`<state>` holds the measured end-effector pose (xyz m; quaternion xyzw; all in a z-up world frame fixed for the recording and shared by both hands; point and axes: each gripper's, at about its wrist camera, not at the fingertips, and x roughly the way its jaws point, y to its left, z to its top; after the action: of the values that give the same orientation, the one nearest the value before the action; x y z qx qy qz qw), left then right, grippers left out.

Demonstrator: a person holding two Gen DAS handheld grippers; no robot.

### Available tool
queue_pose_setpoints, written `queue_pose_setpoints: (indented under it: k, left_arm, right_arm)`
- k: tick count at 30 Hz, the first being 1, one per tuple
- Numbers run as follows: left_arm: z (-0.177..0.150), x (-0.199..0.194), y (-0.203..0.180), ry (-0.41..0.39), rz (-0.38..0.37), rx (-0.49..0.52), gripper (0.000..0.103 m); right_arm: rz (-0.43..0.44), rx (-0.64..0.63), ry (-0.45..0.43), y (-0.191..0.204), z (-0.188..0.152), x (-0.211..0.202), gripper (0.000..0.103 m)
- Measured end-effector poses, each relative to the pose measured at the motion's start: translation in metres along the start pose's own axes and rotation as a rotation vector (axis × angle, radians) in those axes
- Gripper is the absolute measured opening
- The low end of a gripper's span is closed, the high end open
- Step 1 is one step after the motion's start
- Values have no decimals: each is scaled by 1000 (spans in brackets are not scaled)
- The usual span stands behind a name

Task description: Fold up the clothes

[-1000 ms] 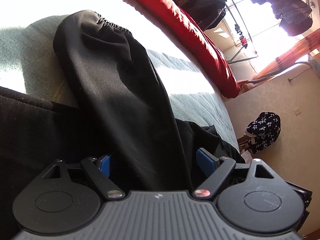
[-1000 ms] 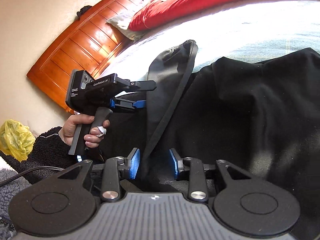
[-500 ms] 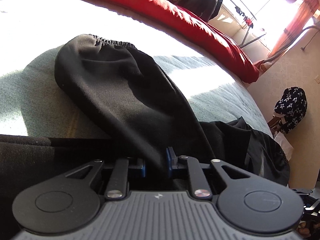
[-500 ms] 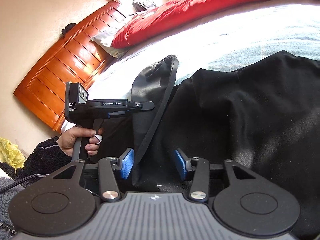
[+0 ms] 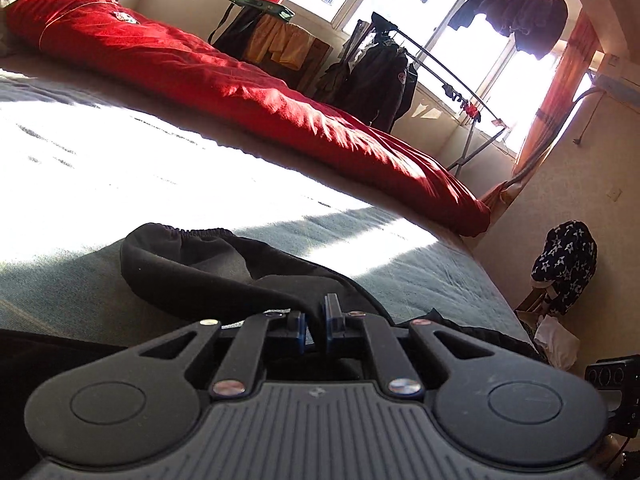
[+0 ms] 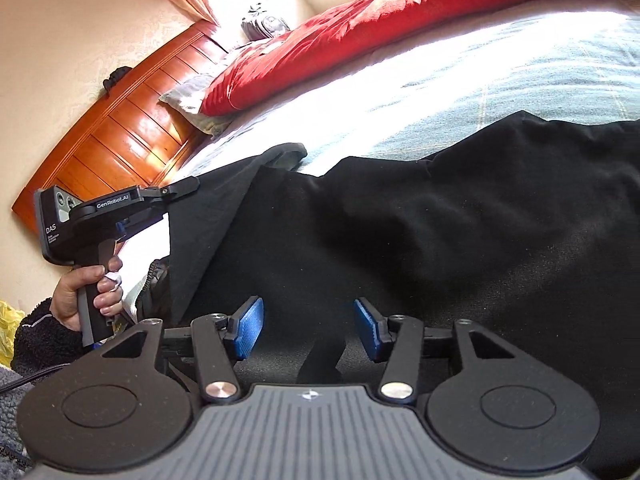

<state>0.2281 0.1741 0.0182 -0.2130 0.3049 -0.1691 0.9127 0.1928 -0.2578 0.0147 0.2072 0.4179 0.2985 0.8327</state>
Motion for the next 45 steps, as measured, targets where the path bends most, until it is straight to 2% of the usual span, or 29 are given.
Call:
queue_pose_setpoints:
  k: [6,10,12,16,19,21,22,24,26,27,29,30,32,35,38,43,45]
  left_arm:
    - [-21,-9,19,5,77,-68,6]
    - [-34,-2,35,29,129,-95,6]
    - [-36,-4,38,21,130,-110,6]
    - [-32,-17,37,1,125,-94,6]
    - [-32,-22,39,28,155,-84,7]
    - [-33,-25,41,62,196,-76,8]
    - [-33,-27,39,76,218,-55,9]
    - [-33,-31,33,104,266,3,14]
    - [-31,-35,23,123,292,63,28]
    - [-28,-36,15,124,285,97,32]
    - [-20,-33,-9,106,235,181,45]
    - [-18,-26,-22,109,188,217,49]
    - [-17,-6,-50,128,74,285,67]
    - [-18,27,-87,167,-90,363,72]
    - [-33,79,-111,249,-218,352,72]
    - [-55,154,-120,378,-302,284,72]
    - [-57,169,-115,352,-175,319,72]
  right_arm:
    - [-35,17,2,-11,1,0,58]
    - [-91,34,-11,-19,2,-4,59]
    - [-121,44,-31,-22,3,-11,61]
    - [-193,55,-66,-28,1,-28,66]
    - [-256,51,-74,-31,-2,-38,70]
    - [-333,-9,-41,-28,-10,-36,71]
    - [-376,-47,-19,-27,-14,-34,71]
    - [-461,-123,25,-23,-23,-29,78]
    - [-528,-190,79,-20,-33,-20,83]
    - [-541,-212,118,-20,-39,-12,84]
    - [-551,-259,140,-16,-45,-4,91]
    - [-553,-282,145,-13,-47,-1,92]
    - [-539,-296,123,-10,-44,-3,92]
    - [-510,-304,79,-6,-35,-7,92]
    - [-500,-309,47,-7,-28,-11,92]
    - [-496,-266,19,-23,-27,-22,92]
    - [-503,-244,11,-31,-28,-26,92]
